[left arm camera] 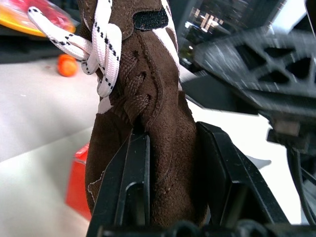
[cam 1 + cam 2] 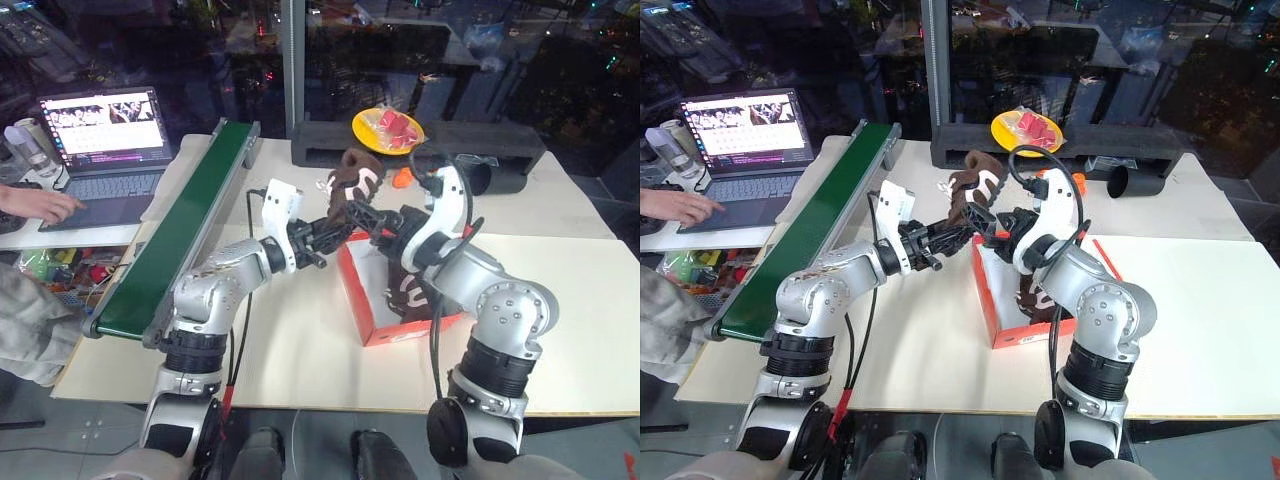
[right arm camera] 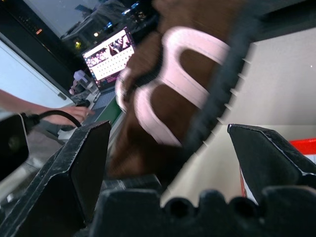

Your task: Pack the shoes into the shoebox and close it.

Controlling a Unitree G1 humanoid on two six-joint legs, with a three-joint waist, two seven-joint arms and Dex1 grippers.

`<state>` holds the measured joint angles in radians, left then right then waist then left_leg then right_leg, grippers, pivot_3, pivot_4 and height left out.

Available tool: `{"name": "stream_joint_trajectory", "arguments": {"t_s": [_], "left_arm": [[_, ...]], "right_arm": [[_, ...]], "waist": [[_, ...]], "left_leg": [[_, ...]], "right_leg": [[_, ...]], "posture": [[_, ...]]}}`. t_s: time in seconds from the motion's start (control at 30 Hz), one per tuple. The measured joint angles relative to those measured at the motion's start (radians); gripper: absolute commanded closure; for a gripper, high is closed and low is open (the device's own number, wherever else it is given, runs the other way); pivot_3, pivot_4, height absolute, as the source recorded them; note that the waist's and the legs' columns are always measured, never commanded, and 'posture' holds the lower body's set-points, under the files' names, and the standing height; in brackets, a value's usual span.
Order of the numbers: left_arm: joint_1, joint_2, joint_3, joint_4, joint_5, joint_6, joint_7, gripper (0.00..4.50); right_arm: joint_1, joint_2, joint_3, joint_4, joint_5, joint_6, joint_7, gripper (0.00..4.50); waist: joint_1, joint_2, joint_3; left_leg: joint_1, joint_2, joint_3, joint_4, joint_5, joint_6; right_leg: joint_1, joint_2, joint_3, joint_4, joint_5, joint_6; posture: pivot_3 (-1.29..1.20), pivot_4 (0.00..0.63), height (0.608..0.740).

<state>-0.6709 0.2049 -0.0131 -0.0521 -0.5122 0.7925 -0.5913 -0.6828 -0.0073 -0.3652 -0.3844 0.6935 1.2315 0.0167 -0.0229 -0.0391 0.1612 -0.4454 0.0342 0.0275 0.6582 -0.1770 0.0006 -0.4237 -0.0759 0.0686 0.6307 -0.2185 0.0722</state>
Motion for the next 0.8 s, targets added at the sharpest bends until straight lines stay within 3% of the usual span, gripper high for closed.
{"name": "stream_joint_trajectory", "arguments": {"t_s": [0.3, 0.33, 0.7, 0.73, 0.8], "left_arm": [[0.0, 0.004, -0.028, 0.0, 0.006, -0.024, -0.011, 3.43], [0.0, 0.005, -0.028, 0.002, 0.012, -0.031, -0.009, 3.43], [-0.001, 0.01, -0.033, 0.032, 0.05, -0.078, 0.002, 3.43], [0.0, 0.012, -0.037, 0.032, 0.056, -0.087, -0.001, 3.43], [0.0, 0.014, -0.044, 0.03, 0.061, -0.095, -0.005, 3.43]], "right_arm": [[-0.01, 0.011, -0.038, 0.025, 0.038, 0.0, -0.051, 0.0], [-0.01, 0.011, -0.04, 0.028, 0.038, 0.0, -0.055, 0.53], [-0.01, 0.01, -0.037, 0.028, 0.038, -0.008, -0.073, 4.21], [-0.01, 0.01, -0.037, 0.028, 0.039, -0.008, -0.074, 4.43], [-0.01, 0.011, -0.037, 0.028, 0.041, -0.008, -0.076, 4.43]], "waist": [[-0.002, 0.0, 0.0], [-0.002, 0.0, 0.0], [-0.008, 0.0, 0.0], [-0.008, 0.0, 0.0], [-0.01, 0.0, 0.0]], "left_leg": [[0.0, 0.0, 0.0, 0.0, 0.0, 0.0], [0.0, 0.0, 0.0, 0.0, 0.0, 0.0], [0.0, 0.0, 0.0, 0.0, 0.0, 0.0], [0.0, 0.0, 0.0, 0.0, 0.0, 0.0], [0.0, 0.0, 0.0, 0.0, 0.0, 0.0]], "right_leg": [[0.0, 0.0, 0.0, 0.0, 0.0, 0.0], [0.0, 0.0, 0.0, 0.0, 0.0, 0.0], [0.0, 0.0, 0.0, -0.001, 0.0, 0.0], [0.0, 0.0, 0.0, -0.001, 0.0, 0.0], [0.0, 0.0, 0.0, -0.001, 0.0, 0.0]], "posture": [[0.0, 0.15, 0.734], [0.0, 0.15, 0.734], [0.0, 0.15, 0.734], [0.0, 0.15, 0.734], [0.0, 0.15, 0.734]]}}
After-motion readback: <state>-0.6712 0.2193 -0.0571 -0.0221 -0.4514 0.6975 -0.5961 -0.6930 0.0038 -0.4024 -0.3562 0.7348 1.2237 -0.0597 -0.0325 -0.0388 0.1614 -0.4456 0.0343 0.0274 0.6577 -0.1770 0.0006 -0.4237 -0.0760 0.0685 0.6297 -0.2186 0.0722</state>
